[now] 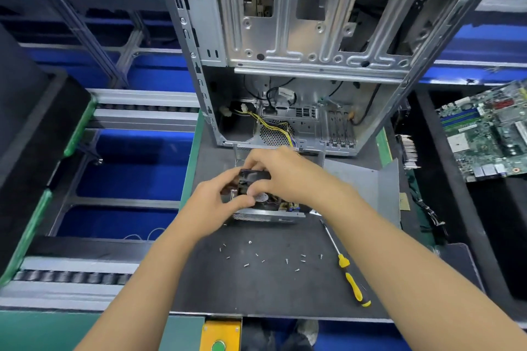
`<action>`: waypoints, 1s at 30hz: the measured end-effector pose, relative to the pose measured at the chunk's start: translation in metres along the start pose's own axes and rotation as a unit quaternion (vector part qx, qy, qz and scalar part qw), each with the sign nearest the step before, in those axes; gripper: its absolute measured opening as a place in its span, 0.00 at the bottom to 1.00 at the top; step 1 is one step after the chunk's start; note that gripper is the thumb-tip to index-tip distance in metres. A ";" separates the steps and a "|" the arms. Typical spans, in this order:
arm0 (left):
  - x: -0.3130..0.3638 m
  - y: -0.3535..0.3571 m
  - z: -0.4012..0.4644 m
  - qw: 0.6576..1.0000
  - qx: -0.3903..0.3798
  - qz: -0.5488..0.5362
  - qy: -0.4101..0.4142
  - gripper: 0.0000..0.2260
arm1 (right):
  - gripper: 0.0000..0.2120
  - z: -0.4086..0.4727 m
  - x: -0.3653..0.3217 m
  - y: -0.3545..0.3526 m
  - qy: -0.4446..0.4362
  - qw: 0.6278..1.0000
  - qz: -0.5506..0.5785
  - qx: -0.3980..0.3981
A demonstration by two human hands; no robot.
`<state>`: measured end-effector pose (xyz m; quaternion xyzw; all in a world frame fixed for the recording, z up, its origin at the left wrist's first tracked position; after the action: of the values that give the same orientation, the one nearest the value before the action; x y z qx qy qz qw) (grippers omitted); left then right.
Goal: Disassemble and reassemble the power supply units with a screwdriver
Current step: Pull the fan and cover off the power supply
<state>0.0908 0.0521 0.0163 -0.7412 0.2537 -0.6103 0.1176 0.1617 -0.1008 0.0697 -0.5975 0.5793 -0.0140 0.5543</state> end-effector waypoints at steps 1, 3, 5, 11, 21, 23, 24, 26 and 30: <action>-0.005 0.001 -0.001 1.000 -0.006 0.002 -0.009 0.24 | 0.21 0.003 0.003 0.005 0.003 1.000 0.001 -0.007; -0.011 0.003 -0.002 1.000 -0.019 0.003 -0.020 0.24 | 0.23 0.007 0.009 0.015 0.001 1.000 -0.001 -0.021; -0.017 0.006 -0.003 0.999 -0.032 0.006 -0.019 0.26 | 0.24 0.010 0.015 0.026 -0.002 0.999 0.009 -0.033; -0.028 0.014 -0.004 0.996 -0.053 0.066 -0.021 0.25 | 0.08 0.006 0.033 0.036 0.018 0.992 0.113 -0.046; -0.024 0.014 0.002 0.999 -0.015 -0.026 -0.027 0.06 | 0.09 -0.013 0.037 0.022 0.065 0.996 0.061 -0.032; -0.020 0.010 0.004 0.998 0.013 -0.061 -0.025 0.08 | 0.09 -0.014 0.037 0.011 0.066 0.992 0.105 0.027; -0.017 0.007 0.004 0.997 0.025 -0.074 -0.021 0.09 | 0.09 -0.014 0.037 0.006 0.061 0.988 0.130 0.048; -0.010 -0.001 0.004 0.994 0.056 -0.093 -0.006 0.10 | 0.09 -0.013 0.034 0.001 0.047 0.985 0.153 0.066; -0.008 -0.007 0.003 0.996 0.058 -0.064 -0.017 0.11 | 0.09 -0.009 0.033 0.011 0.035 0.987 0.152 0.044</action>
<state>0.0947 0.0618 0.0126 -0.7582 0.1679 -0.6176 0.1248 0.1586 -0.1268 0.0453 -0.4766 0.6811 0.0236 0.5553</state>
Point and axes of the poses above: each hand's wrist, its own z-axis towards the middle knuckle, its own y-axis out of the palm, x = y × z, the point moved 4 cm from there along z, towards the middle knuckle, and after that the axes turned 6 degrees about -x, right-handed, at the moved point
